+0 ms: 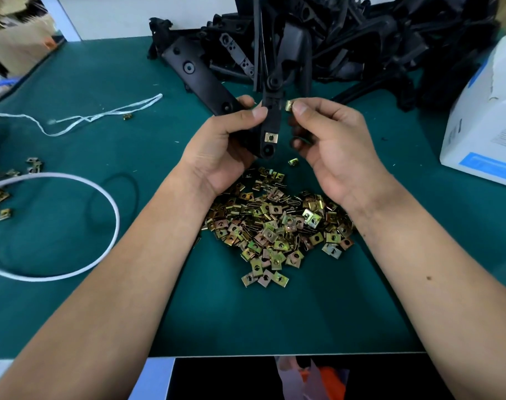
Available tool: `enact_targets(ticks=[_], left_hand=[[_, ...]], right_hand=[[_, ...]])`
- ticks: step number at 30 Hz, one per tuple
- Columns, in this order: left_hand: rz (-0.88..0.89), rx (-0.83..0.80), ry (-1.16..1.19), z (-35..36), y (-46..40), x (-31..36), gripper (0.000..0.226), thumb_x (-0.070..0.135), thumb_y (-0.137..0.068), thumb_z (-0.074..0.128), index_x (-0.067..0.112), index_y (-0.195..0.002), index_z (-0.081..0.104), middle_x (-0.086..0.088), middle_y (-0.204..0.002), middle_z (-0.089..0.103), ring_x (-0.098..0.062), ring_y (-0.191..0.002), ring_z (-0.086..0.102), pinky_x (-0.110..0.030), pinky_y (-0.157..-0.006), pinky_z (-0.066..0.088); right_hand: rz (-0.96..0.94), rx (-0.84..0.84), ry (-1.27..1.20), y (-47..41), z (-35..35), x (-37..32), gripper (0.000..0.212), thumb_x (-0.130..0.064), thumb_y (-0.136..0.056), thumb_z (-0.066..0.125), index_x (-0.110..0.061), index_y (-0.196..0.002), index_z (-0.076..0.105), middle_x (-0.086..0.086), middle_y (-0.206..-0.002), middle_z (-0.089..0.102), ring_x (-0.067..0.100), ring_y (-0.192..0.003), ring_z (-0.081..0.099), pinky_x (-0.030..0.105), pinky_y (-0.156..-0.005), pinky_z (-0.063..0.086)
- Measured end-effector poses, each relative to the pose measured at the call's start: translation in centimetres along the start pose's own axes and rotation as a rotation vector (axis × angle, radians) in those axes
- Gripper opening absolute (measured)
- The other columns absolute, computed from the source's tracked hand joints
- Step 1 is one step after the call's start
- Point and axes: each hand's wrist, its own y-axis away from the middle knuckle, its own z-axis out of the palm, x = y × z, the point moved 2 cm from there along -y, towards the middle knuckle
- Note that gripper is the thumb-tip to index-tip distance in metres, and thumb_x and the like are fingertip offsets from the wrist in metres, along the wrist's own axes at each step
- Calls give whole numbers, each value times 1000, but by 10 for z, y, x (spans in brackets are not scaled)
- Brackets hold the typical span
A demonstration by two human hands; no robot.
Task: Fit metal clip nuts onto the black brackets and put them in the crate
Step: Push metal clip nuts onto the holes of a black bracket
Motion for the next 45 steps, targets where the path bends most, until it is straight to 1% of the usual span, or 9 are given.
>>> enact_targets(ticks=[3, 7, 9, 17, 20, 24, 29, 38, 45], left_hand=[[-7, 3, 7, -1, -1, 1, 23, 5, -77, 68, 20, -89, 56, -3, -91, 68, -23, -90, 66, -40, -95, 50], [-10, 14, 40, -3, -2, 1, 24, 4, -77, 67, 19, -90, 55, -5, -97, 64, -29, -110, 60, -48, -116, 40], [-8, 15, 53, -4, -2, 1, 24, 3, -77, 67, 19, -90, 55, -4, -95, 65, -29, -110, 59, -50, -118, 38], [-13, -13, 89, -5, -3, 2, 22, 4, -79, 66, 18, -90, 55, 0, -80, 72, -21, -86, 70, -41, -105, 49], [-15, -17, 91, -6, -2, 2, 21, 4, -80, 66, 19, -90, 55, -1, -81, 73, -23, -88, 70, -43, -109, 46], [-17, -17, 92, -5, -2, 3, 21, 3, -81, 65, 19, -91, 55, 2, -78, 73, -19, -80, 72, -37, -95, 52], [-24, 17, 68, -4, -2, 1, 23, 4, -77, 68, 19, -88, 55, -1, -83, 70, -21, -82, 68, -38, -89, 53], [-44, 44, 64, -4, -3, 0, 25, 4, -76, 70, 20, -89, 56, 1, -87, 65, -19, -83, 68, -32, -70, 59], [-43, 46, 31, -4, -3, 0, 25, 4, -77, 70, 20, -89, 55, 1, -95, 61, -20, -91, 65, -35, -82, 58]], right_hand=[[13, -21, -70, 1, 0, -1, 14, -3, -98, 63, -9, -89, 72, 5, -87, 73, 15, -81, 66, 25, -65, 53], [-3, -23, -91, 1, 0, -2, 11, -1, -98, 62, -5, -96, 72, 9, -83, 74, 14, -74, 66, 23, -66, 54], [-12, -25, -85, 0, -2, -2, 13, -1, -98, 63, -5, -100, 75, 8, -81, 72, 12, -74, 64, 22, -67, 53], [-76, -38, 113, -2, -1, 3, 27, 2, -95, 65, -13, -113, 79, 1, -99, 73, 11, -90, 61, 21, -75, 51], [-146, -12, 232, -2, -1, 4, 28, 0, -93, 68, -17, -112, 79, -8, -90, 75, 6, -83, 64, 20, -74, 52], [-200, 17, 306, -1, -1, 4, 20, -9, -93, 72, -18, -109, 80, -9, -85, 75, 5, -74, 64, 21, -71, 54], [-197, 18, 221, 2, 2, 1, 15, -13, -97, 69, -18, -87, 80, -2, -72, 70, 11, -70, 62, 25, -61, 53], [-4, -20, -79, 1, -4, -4, 14, -10, -97, 67, -7, -100, 80, 4, -74, 66, 11, -67, 57, 22, -56, 46], [-24, -43, -38, 1, -2, -2, 15, 0, -94, 68, -6, -103, 78, 7, -85, 72, 12, -76, 64, 23, -68, 55]])
